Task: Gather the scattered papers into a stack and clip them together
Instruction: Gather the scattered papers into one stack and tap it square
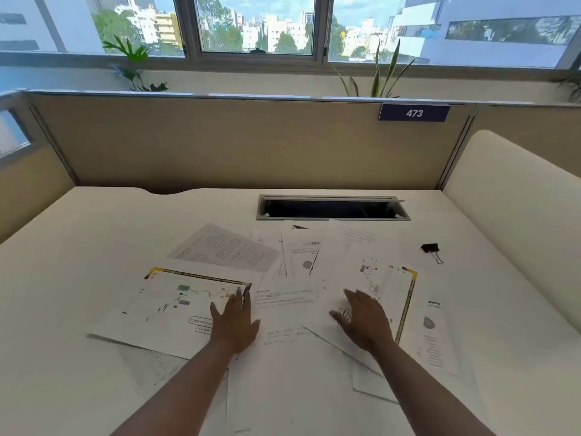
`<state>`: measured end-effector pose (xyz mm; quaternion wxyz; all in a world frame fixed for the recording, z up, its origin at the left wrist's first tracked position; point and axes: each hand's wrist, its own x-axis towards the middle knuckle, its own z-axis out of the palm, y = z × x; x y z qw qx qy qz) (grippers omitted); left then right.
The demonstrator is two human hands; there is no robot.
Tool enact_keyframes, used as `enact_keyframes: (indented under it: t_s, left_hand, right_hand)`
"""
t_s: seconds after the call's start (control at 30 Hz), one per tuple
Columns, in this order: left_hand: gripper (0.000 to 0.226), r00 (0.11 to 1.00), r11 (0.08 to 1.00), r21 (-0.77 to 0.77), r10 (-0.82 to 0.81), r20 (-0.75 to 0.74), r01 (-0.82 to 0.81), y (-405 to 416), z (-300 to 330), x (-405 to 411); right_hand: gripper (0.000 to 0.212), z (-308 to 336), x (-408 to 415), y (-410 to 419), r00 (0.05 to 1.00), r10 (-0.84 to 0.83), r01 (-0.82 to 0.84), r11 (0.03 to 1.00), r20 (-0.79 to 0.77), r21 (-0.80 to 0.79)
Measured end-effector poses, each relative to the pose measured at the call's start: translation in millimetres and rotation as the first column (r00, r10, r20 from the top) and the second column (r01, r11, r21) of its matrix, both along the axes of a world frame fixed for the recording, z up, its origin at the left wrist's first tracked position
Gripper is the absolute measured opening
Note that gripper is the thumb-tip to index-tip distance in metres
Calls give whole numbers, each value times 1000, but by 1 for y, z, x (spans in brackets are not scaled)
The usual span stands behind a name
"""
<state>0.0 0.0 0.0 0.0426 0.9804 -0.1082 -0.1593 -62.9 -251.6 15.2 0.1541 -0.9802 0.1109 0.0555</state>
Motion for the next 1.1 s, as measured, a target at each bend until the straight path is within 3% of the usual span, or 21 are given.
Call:
enact_keyframes:
  t_s: [0.13, 0.23, 0.4, 0.7, 0.8, 0.87, 1.03, 1.1]
  left_hand:
    - [72, 999, 998, 61, 36, -24, -34, 6, -11, -6]
    - [70, 998, 999, 5, 38, -41, -38, 6, -12, -5]
    - [62, 999, 999, -5, 36, -6, -36, 11, -14, -4]
    - [64, 992, 999, -43, 8, 124, -3, 14, -19, -6]
    - [78, 908, 976, -185, -25, 419, 112, 16, -22, -5]
    - [86, 842, 969, -114, -126, 525, 217, 16, -23, -6]
    - [86, 721, 865, -57, -377, 582, 498, -1, -23, -17]
    - [84, 691, 815, -20, -478, 541, 579, -8, -25, -22]
  right_hand:
    - [152, -7, -9, 5, 994, 64, -66, 998, -92, -22]
    - [153, -6, -9, 11, 980, 102, -108, 994, -171, -27]
    - [95, -2, -7, 15, 971, 126, -136, 990, -201, -34]
    - [58, -9, -4, 23, 959, 113, -142, 985, -261, -94]
    - [51, 7, -8, 25, 977, 71, -80, 996, -201, -35]
    - [54, 18, -10, 26, 995, 42, -45, 999, -91, -28]
    - [53, 12, 5, 29, 954, 36, -14, 997, 298, -74]
    - [51, 7, 10, 27, 940, 96, -72, 994, 328, -83]
